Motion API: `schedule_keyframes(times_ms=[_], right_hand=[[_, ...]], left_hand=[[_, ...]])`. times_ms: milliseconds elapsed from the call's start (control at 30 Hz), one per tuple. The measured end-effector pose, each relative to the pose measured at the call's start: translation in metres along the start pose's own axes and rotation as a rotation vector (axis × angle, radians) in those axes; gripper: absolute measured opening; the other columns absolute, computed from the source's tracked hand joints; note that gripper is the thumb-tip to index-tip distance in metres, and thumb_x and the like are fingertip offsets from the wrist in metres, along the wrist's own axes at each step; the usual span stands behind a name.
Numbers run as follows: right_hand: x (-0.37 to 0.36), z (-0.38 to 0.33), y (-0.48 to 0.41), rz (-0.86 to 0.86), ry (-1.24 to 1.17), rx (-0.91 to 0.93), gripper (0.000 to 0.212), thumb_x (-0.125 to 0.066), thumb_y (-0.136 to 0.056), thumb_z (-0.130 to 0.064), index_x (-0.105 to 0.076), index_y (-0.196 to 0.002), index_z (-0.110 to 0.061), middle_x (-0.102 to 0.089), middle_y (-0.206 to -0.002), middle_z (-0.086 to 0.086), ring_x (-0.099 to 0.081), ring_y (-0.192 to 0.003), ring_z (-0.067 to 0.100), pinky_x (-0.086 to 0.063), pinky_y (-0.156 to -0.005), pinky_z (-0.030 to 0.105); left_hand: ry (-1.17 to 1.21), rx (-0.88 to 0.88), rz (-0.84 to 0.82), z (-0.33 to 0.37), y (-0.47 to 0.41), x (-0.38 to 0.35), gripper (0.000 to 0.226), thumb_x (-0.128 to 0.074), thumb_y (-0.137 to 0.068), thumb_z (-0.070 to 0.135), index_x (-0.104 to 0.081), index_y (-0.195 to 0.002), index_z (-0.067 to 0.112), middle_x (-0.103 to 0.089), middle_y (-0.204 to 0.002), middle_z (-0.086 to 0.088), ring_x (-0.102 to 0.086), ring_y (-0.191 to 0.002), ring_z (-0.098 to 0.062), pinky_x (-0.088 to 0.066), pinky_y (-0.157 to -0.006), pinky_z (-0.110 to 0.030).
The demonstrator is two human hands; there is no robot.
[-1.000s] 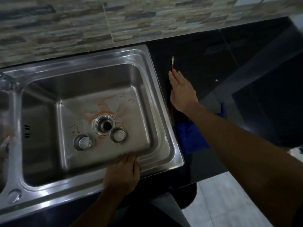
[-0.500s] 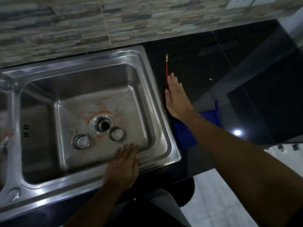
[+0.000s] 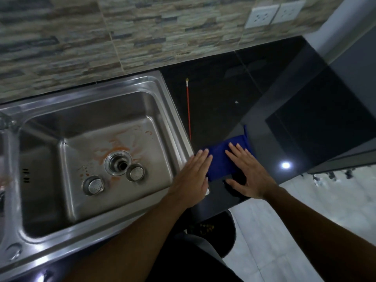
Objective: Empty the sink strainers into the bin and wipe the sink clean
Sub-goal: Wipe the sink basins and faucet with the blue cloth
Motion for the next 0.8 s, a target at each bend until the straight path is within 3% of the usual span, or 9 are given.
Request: schedule_keyframes(times_ms=[67, 233, 400, 600, 700, 800], right_hand=[[0.0, 0.006, -0.001, -0.026, 0.09, -0.001, 0.091, -0.041, -0.09, -0.074, -0.002, -0.161, -0.032, 0.005, -0.169, -0.009, 0.006, -0.156, 0.015, -0.003, -0.127, 0.043], [0.0, 0.009, -0.005, -0.046, 0.143, -0.043, 0.076, -0.024, -0.098, -0.073, -0.002, -0.16, -0.035, 0.004, -0.169, -0.009, 0.011, -0.156, 0.013, 0.018, -0.123, 0.028], [0.005, 0.003, -0.007, 0.019, 0.114, -0.054, 0.065, -0.024, -0.102, -0.059, -0.021, -0.158, -0.028, -0.013, -0.167, -0.004, -0.003, -0.156, 0.018, 0.005, -0.127, 0.033], [0.013, -0.013, -0.022, 0.118, 0.163, -0.114, 0.083, -0.046, -0.087, -0.075, -0.037, -0.154, -0.026, -0.019, -0.167, -0.002, -0.022, -0.153, 0.019, -0.023, -0.12, 0.038], [0.013, -0.025, -0.044, 0.085, 0.158, -0.024, 0.086, -0.055, -0.088, -0.063, -0.024, -0.159, -0.025, -0.005, -0.17, -0.003, -0.009, -0.156, 0.018, -0.016, -0.124, 0.038], [0.002, -0.033, -0.049, -0.047, 0.155, 0.087, 0.082, -0.055, -0.093, -0.035, -0.012, -0.161, -0.023, -0.001, -0.169, -0.005, 0.002, -0.157, 0.017, -0.003, -0.127, 0.041]], left_hand=[[-0.056, 0.004, -0.082, 0.007, -0.013, -0.009, 0.075, -0.042, -0.102, 0.034, -0.002, -0.161, 0.01, 0.006, -0.17, -0.007, 0.006, -0.157, -0.02, 0.0, -0.129, -0.036], [-0.22, 0.096, -0.231, 0.01, -0.031, -0.026, 0.099, -0.043, -0.096, 0.062, 0.008, -0.158, 0.005, 0.012, -0.168, -0.012, 0.01, -0.157, -0.027, 0.003, -0.127, -0.04], [-0.327, 0.111, -0.268, 0.015, -0.05, -0.02, 0.066, -0.026, -0.109, 0.038, -0.006, -0.158, 0.0, -0.005, -0.168, -0.021, -0.005, -0.156, -0.033, -0.01, -0.127, -0.044], [-0.07, 0.087, -0.228, 0.0, -0.05, 0.006, 0.048, -0.032, -0.109, 0.033, -0.042, -0.15, 0.01, -0.027, -0.166, -0.006, -0.023, -0.154, -0.019, -0.033, -0.12, -0.04], [0.124, 0.07, -0.139, -0.005, -0.039, 0.012, 0.047, -0.041, -0.107, 0.034, -0.046, -0.149, 0.013, -0.036, -0.162, -0.003, -0.025, -0.153, -0.014, -0.028, -0.123, -0.033], [0.305, 0.126, -0.018, -0.012, -0.017, 0.012, 0.045, -0.051, -0.103, 0.034, -0.054, -0.144, 0.017, -0.044, -0.157, 0.001, -0.03, -0.15, -0.007, -0.027, -0.123, -0.027]])
Point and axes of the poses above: each hand's wrist, its own y-axis away from the middle knuckle, its own x-axis out of the back of the hand, z = x × y, the point moved 3 cm from there along -y, towards the middle knuckle
